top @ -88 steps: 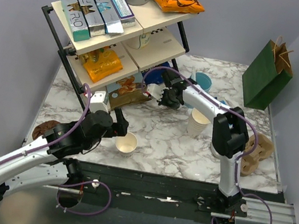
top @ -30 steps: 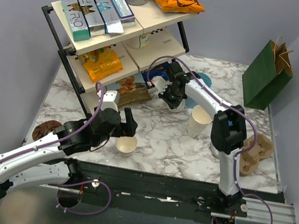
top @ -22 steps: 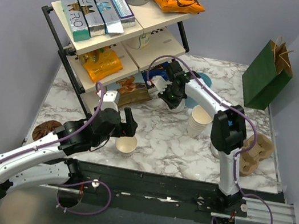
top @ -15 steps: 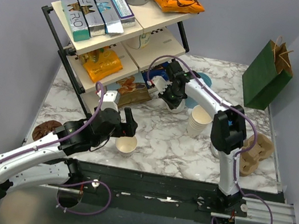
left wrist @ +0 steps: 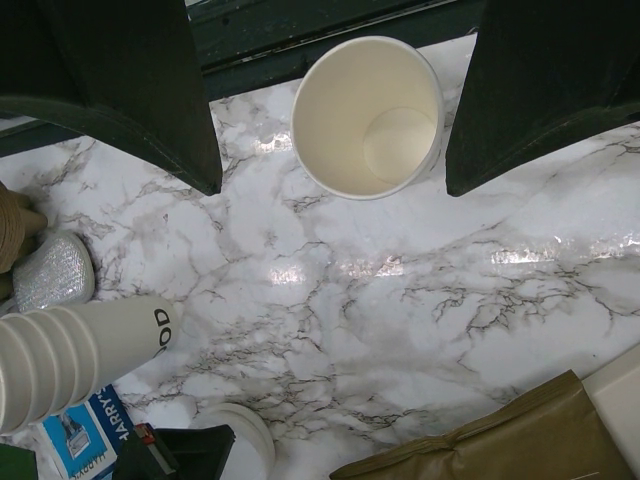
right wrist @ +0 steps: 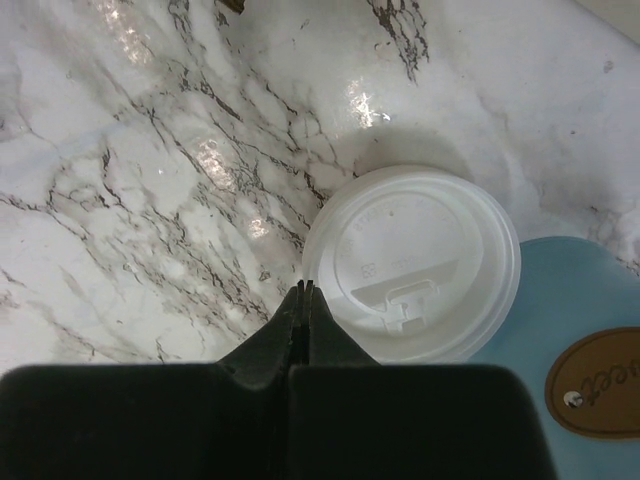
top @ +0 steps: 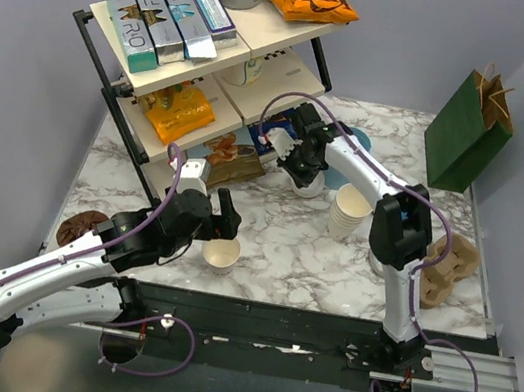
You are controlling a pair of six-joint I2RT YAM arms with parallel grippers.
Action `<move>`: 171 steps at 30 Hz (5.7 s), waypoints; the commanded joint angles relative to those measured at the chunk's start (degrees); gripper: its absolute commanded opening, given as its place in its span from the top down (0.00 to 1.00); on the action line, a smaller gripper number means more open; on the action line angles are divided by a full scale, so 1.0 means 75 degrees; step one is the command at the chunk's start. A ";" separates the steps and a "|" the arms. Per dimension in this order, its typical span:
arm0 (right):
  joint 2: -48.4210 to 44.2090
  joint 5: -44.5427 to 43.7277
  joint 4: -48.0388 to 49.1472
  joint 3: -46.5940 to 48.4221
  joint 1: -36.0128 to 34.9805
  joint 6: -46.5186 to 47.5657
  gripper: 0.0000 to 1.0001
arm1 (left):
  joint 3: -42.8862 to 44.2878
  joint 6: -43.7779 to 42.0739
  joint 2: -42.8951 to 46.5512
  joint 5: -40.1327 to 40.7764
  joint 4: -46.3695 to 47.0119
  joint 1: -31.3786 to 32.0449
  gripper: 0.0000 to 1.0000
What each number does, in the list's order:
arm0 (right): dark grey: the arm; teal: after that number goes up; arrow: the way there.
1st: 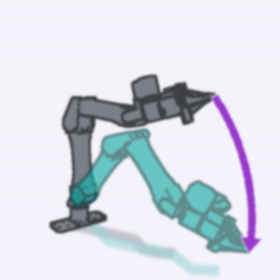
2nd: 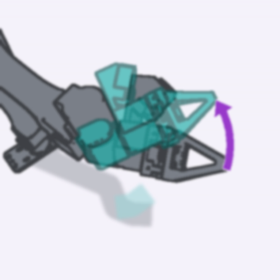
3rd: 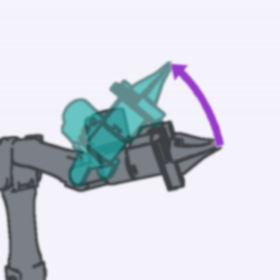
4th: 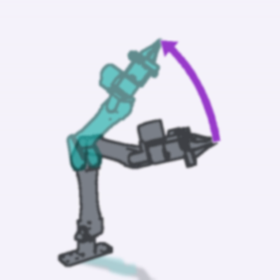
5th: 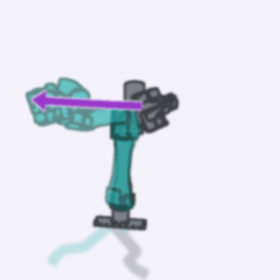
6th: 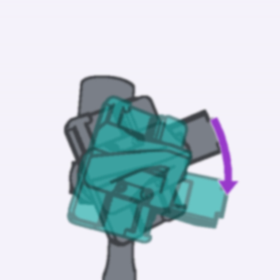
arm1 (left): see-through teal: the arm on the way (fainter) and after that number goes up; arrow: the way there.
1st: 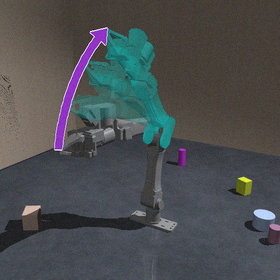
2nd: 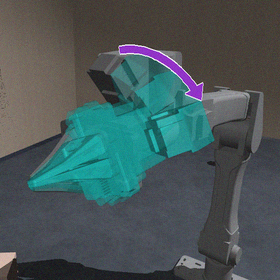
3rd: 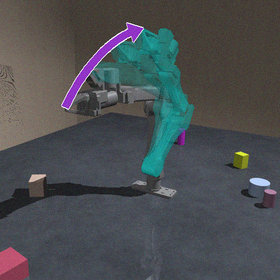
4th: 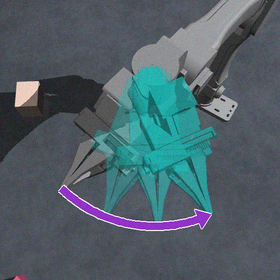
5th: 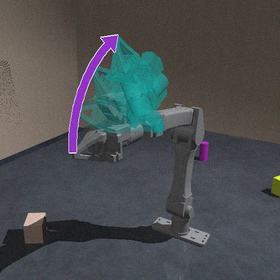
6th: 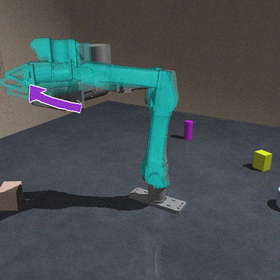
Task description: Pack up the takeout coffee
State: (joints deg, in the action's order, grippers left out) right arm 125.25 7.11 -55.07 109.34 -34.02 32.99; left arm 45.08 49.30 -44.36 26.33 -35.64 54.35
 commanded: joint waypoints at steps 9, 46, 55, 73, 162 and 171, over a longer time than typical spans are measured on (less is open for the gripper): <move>-0.0505 -0.0420 0.0100 -0.0246 0.0048 0.0030 0.99 | -0.0069 -0.0104 0.0055 -0.0077 0.0111 -0.0028 0.01; -0.0083 -0.4605 -0.0170 -0.0118 0.0153 -0.8887 0.62 | -0.0116 -0.0350 0.0090 -0.0100 0.0217 -0.0039 0.01; 0.0081 -0.4441 -0.0017 -0.0141 0.0282 -0.9121 0.63 | -0.0104 -0.0339 0.0102 -0.0018 0.0170 -0.0039 0.01; -0.0176 -0.3819 0.0171 -0.0539 0.0317 -0.9461 0.64 | -0.0081 -0.0327 0.0243 0.0099 0.0076 -0.0039 0.01; -0.0118 -0.4417 -0.0087 -0.0235 0.0329 -0.9180 0.82 | -0.0186 -0.0327 0.0043 -0.0170 0.0369 -0.0039 0.01; -0.0305 -0.4558 -0.0134 -0.0317 0.0329 -0.9204 0.81 | -0.0186 -0.0339 0.0032 -0.0159 0.0381 -0.0039 0.01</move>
State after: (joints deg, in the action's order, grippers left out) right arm 123.22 -25.08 -55.22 105.82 -31.90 -35.92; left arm 44.12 46.96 -44.47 25.82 -33.17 54.33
